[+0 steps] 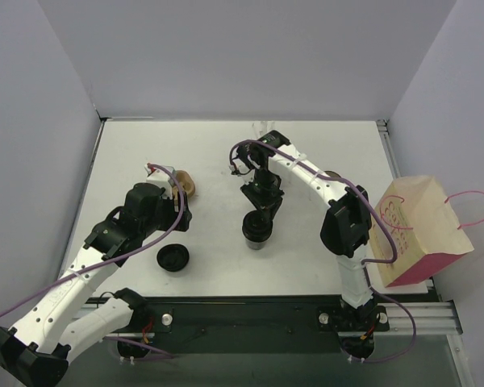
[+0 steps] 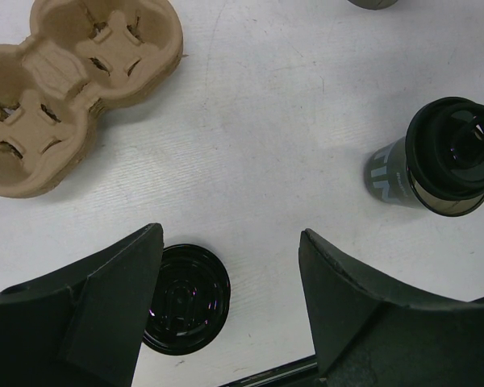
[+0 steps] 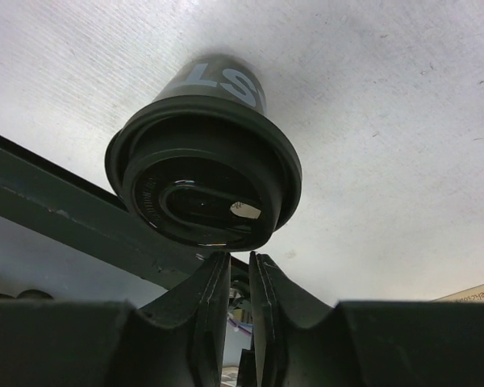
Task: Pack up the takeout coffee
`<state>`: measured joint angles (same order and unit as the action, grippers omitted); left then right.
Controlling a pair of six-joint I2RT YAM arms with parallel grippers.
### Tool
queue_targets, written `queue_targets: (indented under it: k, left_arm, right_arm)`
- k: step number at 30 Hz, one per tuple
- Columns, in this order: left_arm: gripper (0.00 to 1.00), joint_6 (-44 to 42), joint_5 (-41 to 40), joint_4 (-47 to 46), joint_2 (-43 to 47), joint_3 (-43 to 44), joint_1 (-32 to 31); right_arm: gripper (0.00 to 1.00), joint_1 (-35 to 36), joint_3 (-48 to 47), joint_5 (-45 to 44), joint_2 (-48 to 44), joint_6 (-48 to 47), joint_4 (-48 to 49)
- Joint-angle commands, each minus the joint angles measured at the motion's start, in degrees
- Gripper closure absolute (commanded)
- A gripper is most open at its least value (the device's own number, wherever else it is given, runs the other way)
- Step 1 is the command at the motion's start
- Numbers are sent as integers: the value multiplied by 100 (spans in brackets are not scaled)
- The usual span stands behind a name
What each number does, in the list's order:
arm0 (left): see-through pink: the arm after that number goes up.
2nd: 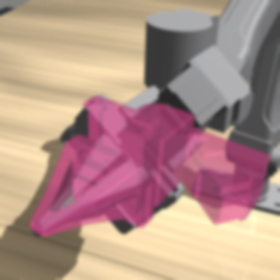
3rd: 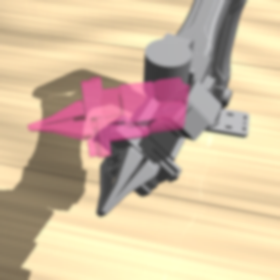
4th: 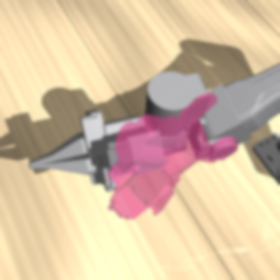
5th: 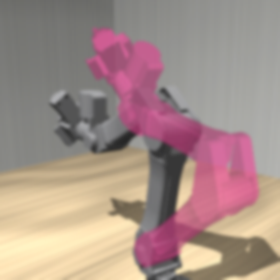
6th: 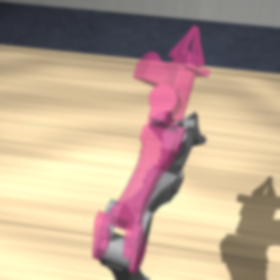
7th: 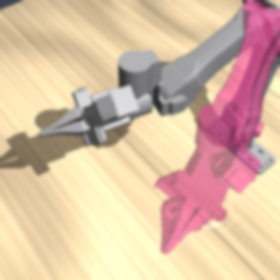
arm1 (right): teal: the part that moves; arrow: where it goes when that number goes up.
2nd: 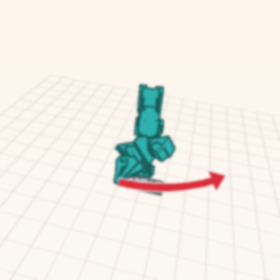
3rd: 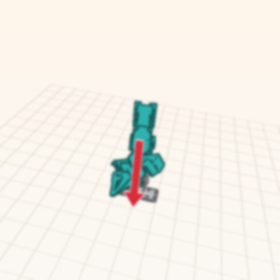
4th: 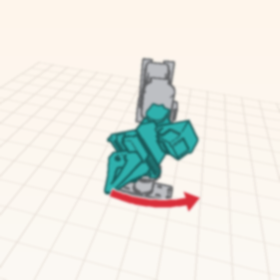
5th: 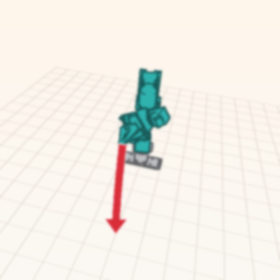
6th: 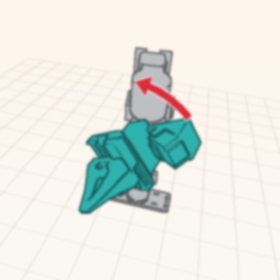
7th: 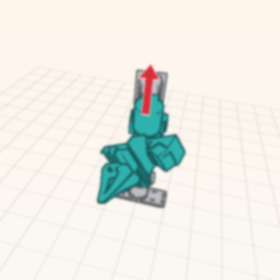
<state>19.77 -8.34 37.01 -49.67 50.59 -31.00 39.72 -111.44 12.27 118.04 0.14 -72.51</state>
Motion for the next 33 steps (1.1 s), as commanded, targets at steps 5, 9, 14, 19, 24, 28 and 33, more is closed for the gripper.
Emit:
queue_targets:
  k: [5, 9, 14, 19, 24, 28, 33]
  left_arm:
    - [22, -87, 96, -247, 45, 65, 86]
    - [22, -87, 96, -230, 54, 56, 86]
    - [22, -79, 61, -221, 54, 65, 86]
    - [22, -70, 52, -221, 80, 56, 86]
    - [22, -70, 87, -265, 63, 48, 95]
    - [22, -70, 87, -256, 1, 48, 95]
    - [22, -61, 34, -221, -25, 48, 95]
  right_arm:
    - [81, -26, -326, 249, -176, -102, -721]
    - [81, -17, -265, 188, -299, -15, -651]
    - [81, -44, 165, -102, -842, 512, 111]
    - [71, -44, 1585, -989, -1677, 1356, 1551]
    - [64, -44, 2819, -1210, -2565, 1708, 2740]
    - [63, -53, 3365, -1210, -2926, 1840, 3628]
    - [65, -44, 3515, -1095, -2980, 1849, 3937]
